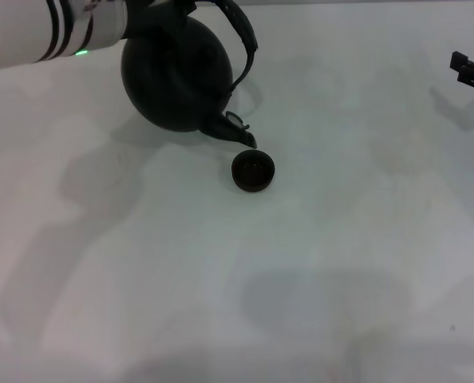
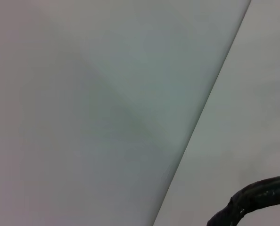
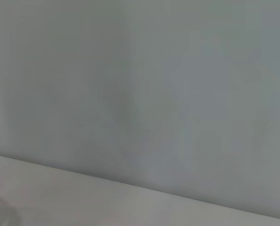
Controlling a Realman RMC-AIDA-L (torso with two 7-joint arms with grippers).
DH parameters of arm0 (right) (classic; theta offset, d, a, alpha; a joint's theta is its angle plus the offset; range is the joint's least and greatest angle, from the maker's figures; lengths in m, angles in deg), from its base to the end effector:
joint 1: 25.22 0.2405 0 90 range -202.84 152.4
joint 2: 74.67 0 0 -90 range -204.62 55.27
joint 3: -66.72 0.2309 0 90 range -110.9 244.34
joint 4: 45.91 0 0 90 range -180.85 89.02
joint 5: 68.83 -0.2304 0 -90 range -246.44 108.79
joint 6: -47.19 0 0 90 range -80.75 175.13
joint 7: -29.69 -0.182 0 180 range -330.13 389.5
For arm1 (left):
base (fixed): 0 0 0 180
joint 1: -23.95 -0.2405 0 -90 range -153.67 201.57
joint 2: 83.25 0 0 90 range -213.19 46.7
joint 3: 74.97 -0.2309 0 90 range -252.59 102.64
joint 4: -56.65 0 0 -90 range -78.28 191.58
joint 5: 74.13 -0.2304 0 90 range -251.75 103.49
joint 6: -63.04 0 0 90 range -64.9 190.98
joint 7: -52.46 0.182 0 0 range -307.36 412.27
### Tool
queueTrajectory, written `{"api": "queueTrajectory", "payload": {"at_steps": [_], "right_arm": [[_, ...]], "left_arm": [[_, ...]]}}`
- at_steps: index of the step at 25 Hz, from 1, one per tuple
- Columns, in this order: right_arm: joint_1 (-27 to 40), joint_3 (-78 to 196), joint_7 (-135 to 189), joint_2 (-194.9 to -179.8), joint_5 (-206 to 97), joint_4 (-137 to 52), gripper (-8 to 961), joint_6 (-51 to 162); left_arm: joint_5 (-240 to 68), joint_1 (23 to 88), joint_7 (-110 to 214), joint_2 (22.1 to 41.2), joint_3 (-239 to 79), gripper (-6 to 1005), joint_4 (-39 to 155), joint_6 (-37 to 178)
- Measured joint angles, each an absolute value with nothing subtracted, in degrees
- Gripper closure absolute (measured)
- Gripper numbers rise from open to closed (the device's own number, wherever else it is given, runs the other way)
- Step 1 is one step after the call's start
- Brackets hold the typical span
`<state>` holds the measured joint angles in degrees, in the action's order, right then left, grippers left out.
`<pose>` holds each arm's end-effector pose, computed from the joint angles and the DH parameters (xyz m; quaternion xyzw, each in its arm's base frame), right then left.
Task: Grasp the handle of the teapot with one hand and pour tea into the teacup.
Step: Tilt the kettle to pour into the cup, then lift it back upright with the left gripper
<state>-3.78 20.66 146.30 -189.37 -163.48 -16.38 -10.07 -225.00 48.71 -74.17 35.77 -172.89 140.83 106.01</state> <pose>0.3518 0.3856 0.0362 -0.8222 0.2945 0.2044 0.4421 -0.1086 0.4235 -0.0363 -0.9191 0.0273 0.0584 0.3886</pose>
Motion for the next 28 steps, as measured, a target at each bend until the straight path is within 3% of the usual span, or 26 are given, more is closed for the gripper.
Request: {"api": "queueTrajectory", "payload": {"at_steps": [28], "right_arm": [[-3.71,20.67,146.93,-189.37,-163.49,-16.92,77,-9.05]], "left_arm": [[-229.97,49.01,-74.42,35.93,-175.83,898,141.61,106.01]]}}
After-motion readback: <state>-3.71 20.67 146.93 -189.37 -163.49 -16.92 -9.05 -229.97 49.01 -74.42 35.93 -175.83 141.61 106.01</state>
